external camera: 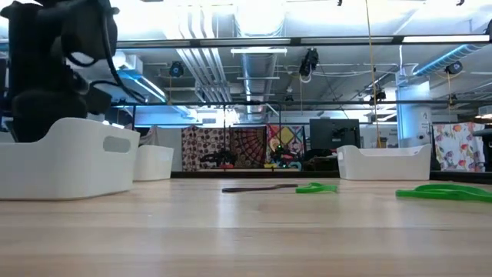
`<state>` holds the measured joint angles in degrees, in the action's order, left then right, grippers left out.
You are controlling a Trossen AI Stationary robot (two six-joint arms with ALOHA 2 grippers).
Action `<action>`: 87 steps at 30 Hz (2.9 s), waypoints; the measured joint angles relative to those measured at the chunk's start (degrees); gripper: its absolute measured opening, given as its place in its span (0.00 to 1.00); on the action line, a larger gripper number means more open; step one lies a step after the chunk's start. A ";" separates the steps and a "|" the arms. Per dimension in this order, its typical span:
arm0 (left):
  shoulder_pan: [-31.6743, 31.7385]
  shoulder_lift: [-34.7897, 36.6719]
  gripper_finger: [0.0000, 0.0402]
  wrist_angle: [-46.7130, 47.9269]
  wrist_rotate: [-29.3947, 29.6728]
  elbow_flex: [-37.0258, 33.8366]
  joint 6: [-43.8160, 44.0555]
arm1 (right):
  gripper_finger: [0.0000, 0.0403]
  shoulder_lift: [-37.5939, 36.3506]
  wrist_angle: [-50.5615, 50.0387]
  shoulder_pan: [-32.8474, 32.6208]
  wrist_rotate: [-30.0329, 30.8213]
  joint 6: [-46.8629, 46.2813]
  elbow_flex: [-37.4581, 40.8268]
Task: Sort rubber bands into baskets
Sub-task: Put the green rubber band into the bottom white bin
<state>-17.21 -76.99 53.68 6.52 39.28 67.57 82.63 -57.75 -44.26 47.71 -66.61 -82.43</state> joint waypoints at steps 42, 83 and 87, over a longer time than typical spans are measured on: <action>5.75 -35.36 0.54 -48.50 7.01 35.17 -52.32 | 0.48 -0.76 -0.04 -4.07 -5.72 -1.06 -4.55; 8.16 -34.04 0.00 -38.66 4.64 34.52 -42.12 | 0.48 -0.66 -0.41 -4.97 -5.69 -0.24 -4.52; 4.75 -26.03 0.00 -27.03 7.24 34.52 -42.88 | 0.48 -0.66 -0.35 -4.56 -5.67 2.06 -4.52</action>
<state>-12.45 -103.02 26.65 13.77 73.80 24.69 81.97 -58.10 -48.82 42.04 -64.55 -86.96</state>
